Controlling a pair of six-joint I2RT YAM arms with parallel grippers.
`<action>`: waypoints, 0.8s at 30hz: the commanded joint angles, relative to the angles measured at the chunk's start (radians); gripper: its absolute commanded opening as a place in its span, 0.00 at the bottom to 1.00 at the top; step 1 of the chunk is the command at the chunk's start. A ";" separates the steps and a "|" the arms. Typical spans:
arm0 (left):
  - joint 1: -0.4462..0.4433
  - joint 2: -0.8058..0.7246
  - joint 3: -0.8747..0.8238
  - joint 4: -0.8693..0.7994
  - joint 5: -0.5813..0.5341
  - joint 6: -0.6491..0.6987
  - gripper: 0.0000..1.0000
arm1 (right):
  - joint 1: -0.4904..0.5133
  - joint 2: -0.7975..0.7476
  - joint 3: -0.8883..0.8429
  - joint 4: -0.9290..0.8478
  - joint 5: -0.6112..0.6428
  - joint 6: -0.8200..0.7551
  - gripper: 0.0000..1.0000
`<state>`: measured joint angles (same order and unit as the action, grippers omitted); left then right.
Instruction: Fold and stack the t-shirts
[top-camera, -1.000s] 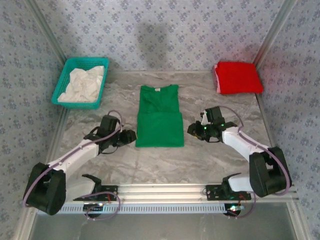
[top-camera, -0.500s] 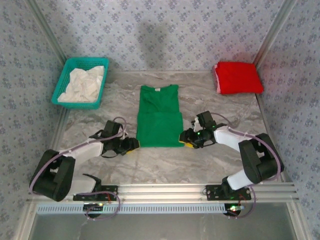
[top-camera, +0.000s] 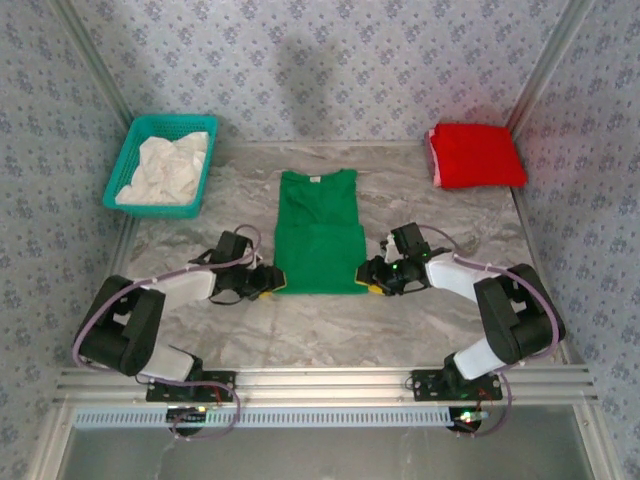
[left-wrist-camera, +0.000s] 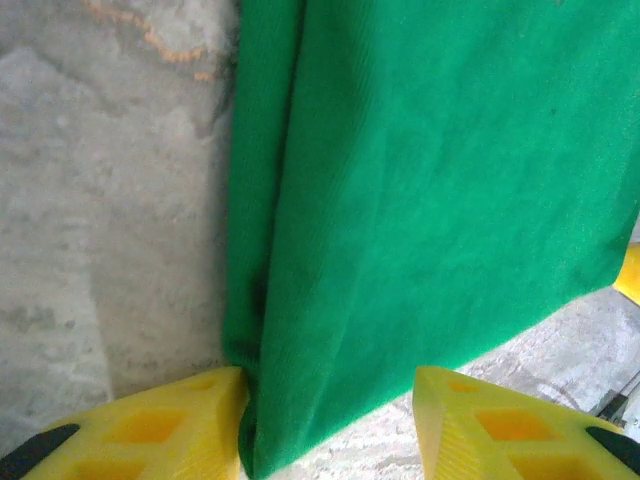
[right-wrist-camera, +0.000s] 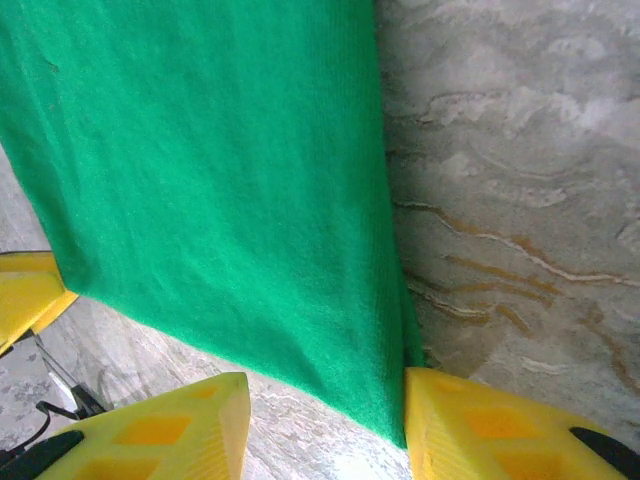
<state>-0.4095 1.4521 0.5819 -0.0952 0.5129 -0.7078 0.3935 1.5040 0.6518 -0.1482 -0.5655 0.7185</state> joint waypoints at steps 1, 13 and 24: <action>-0.015 0.029 0.043 0.023 0.026 0.021 0.47 | 0.002 0.007 -0.018 0.005 -0.004 0.010 0.46; -0.037 0.043 0.040 0.028 -0.016 0.013 0.16 | -0.001 -0.031 -0.053 0.044 0.018 0.057 0.46; -0.037 0.030 0.034 0.018 -0.037 0.013 0.00 | 0.019 -0.026 -0.061 0.060 0.041 0.084 0.47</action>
<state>-0.4408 1.4960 0.6136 -0.0776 0.4828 -0.7010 0.4023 1.4826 0.6022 -0.0956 -0.5423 0.7795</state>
